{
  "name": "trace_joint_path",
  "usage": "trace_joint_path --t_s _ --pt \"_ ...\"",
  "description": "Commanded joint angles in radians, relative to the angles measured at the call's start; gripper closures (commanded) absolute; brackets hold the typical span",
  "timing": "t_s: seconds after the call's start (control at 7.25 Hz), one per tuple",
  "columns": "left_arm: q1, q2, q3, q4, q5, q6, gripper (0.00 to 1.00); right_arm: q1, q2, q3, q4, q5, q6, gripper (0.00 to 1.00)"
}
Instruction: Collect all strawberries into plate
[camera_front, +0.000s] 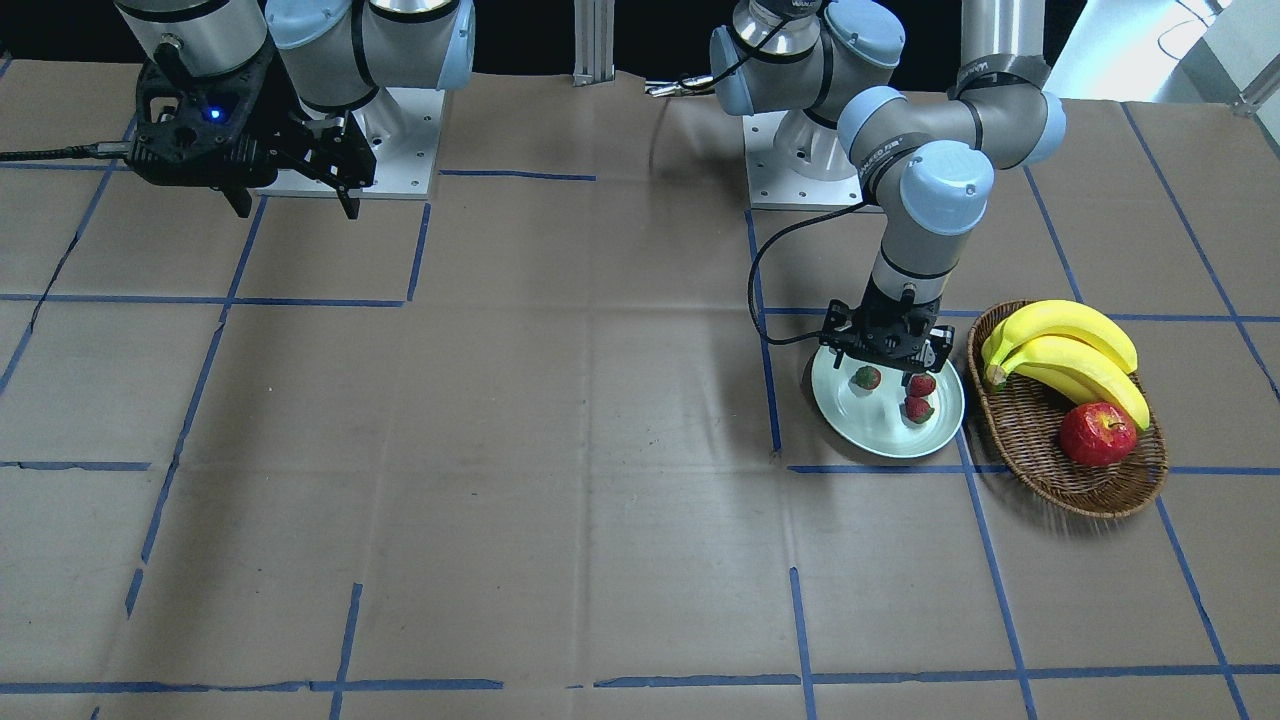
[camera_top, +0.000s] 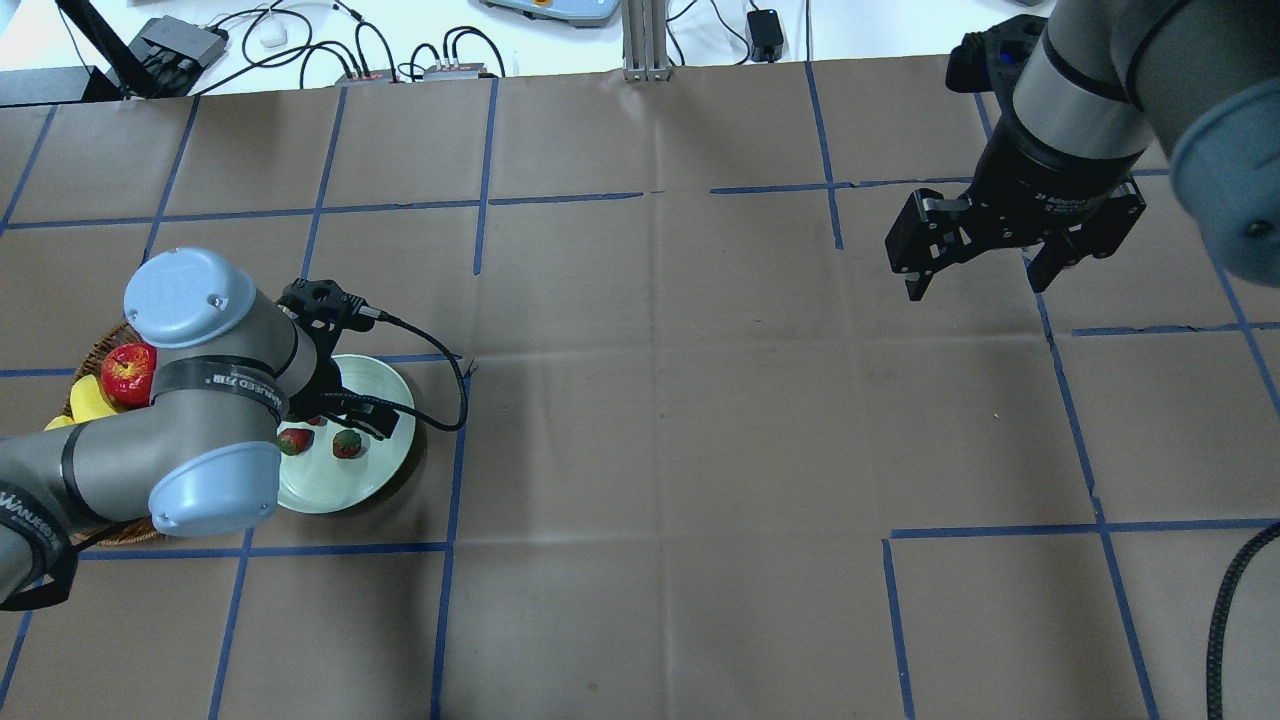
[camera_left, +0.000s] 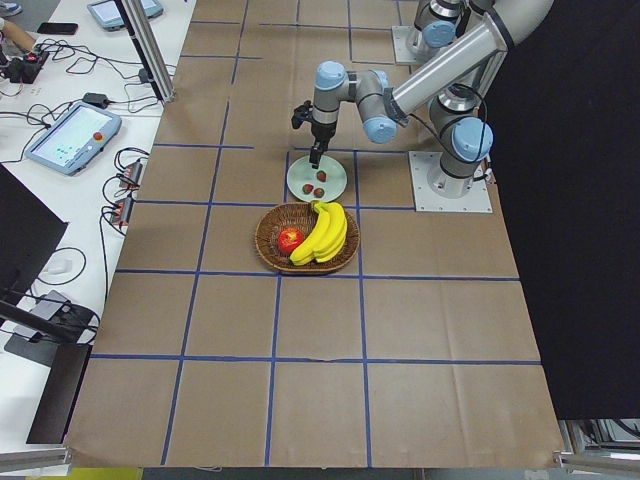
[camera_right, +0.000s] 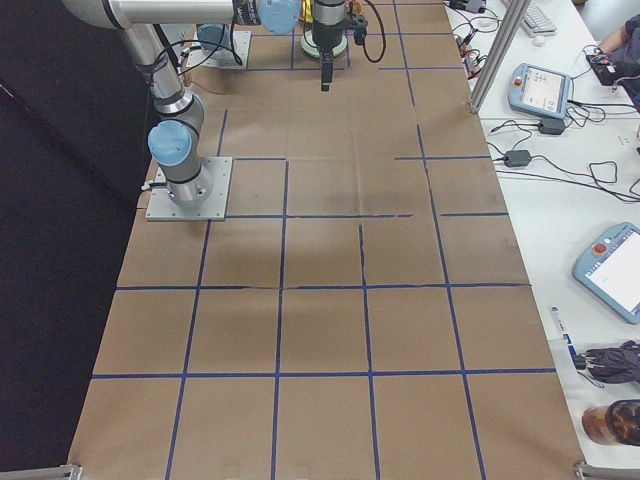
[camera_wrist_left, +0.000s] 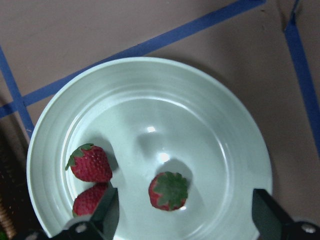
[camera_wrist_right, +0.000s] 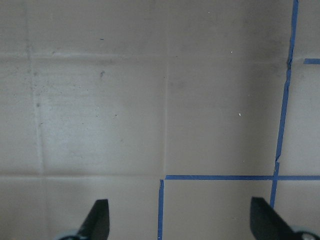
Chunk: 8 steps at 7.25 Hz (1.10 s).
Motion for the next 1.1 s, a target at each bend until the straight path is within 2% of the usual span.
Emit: trace_joint_path --t_s 0.0,0.41,0.55,0.97 --pt "-0.069 0.079 0.161 -0.315 -0.032 -0.156 0.02 0.000 0.001 0.000 0.000 -0.001 0.000 0.00" --pt "-0.239 0.066 0.469 -0.686 -0.032 -0.411 0.01 0.000 0.000 0.000 0.003 -0.001 0.003 0.00" --pt "-0.288 0.056 0.530 -0.759 -0.033 -0.474 0.01 0.000 0.000 0.000 0.002 -0.001 0.003 0.00" --pt "-0.312 0.047 0.533 -0.758 -0.036 -0.481 0.01 0.000 0.000 0.000 0.003 -0.001 0.003 0.00"
